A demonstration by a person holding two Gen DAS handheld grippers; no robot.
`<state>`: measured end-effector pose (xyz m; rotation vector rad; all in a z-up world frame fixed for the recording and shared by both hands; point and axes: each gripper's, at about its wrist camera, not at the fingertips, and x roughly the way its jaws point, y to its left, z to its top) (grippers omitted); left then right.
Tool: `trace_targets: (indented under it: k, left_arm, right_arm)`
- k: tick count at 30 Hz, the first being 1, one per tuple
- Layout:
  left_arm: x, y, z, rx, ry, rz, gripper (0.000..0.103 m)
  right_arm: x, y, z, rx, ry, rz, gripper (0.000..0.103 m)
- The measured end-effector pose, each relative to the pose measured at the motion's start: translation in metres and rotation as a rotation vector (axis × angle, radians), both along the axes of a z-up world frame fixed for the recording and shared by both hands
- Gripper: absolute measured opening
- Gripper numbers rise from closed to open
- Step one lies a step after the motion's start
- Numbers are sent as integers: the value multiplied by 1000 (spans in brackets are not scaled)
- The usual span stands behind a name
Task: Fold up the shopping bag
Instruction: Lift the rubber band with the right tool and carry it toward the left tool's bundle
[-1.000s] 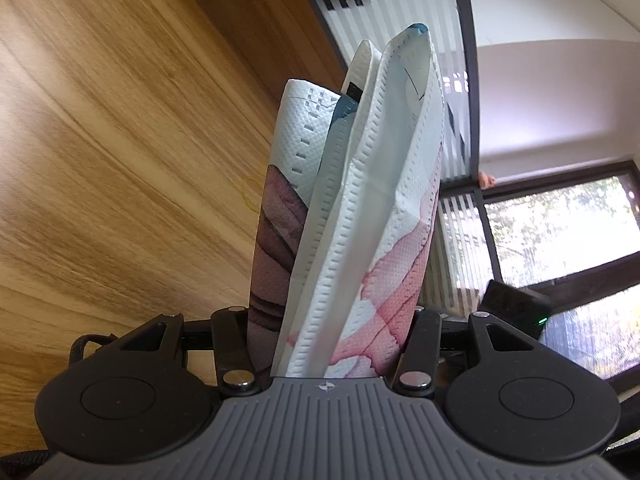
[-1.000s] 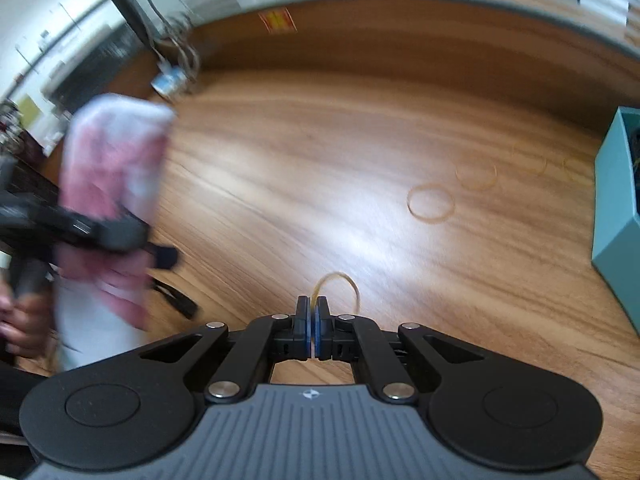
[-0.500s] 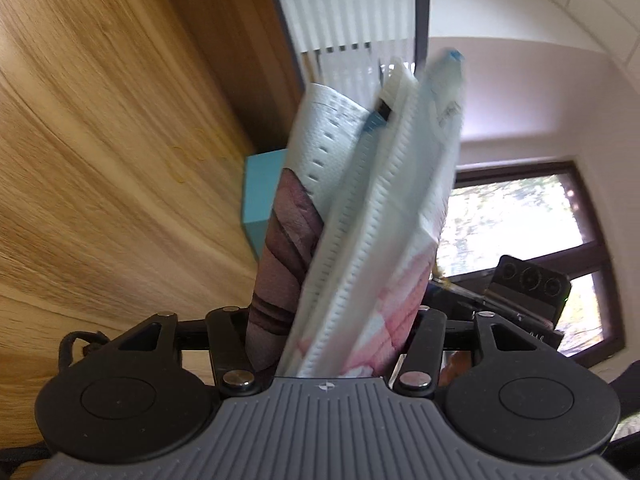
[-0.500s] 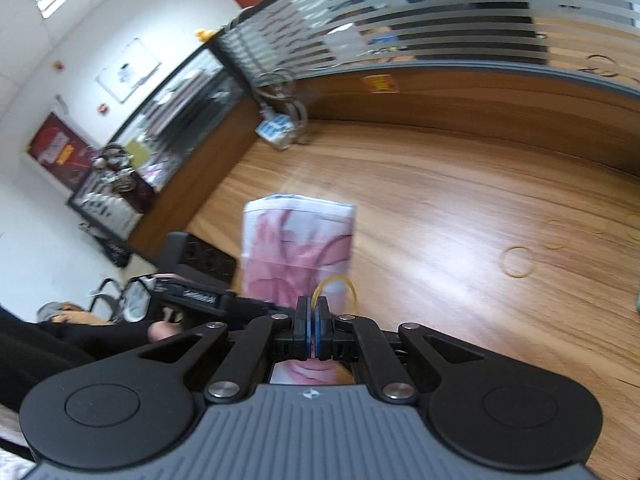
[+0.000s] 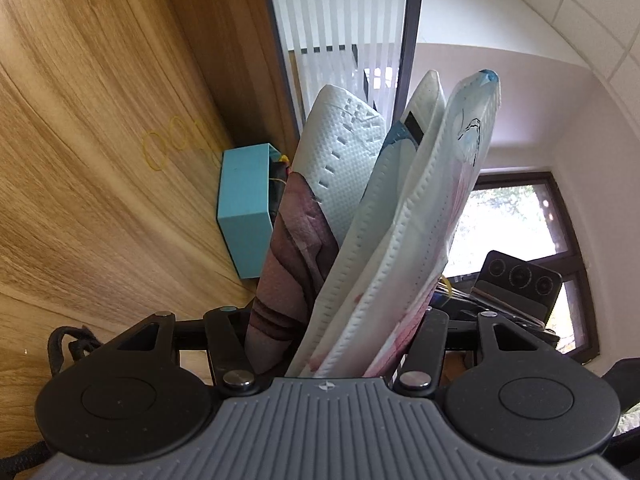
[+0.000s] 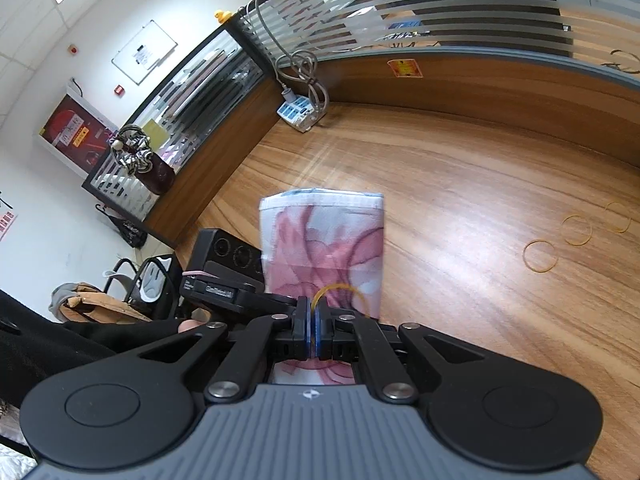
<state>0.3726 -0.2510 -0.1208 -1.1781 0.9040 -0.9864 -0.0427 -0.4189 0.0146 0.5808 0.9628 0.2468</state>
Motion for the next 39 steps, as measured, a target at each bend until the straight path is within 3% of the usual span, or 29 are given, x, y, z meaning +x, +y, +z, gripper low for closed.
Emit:
trace_targets:
  k: [5, 10, 15, 24, 30, 33, 39]
  left_arm:
    - [0, 13, 7, 40, -33, 17, 48]
    - [-3, 8, 17, 121, -57, 11, 48]
    - [-2, -10, 38, 306, -153, -68, 47]
    - [-14, -63, 71, 667, -339, -300, 45]
    - [-28, -85, 80, 842, -445, -402, 40]
    - [-40, -100, 84, 933, -539, -458, 38]
    - [-51, -113, 89, 1001, -658, -497, 37]
  right_arm:
    - [5, 4, -3, 27, -8, 5, 4]
    - [3, 7, 3, 42, -40, -7, 6]
    - [0, 8, 9, 29, -64, -28, 6]
    - [-3, 1, 30, 17, -128, -76, 7]
    - [-2, -5, 39, -17, -118, -76, 7]
    - [2, -5, 43, -47, -105, -48, 7]
    - [6, -6, 46, -53, -80, -29, 7]
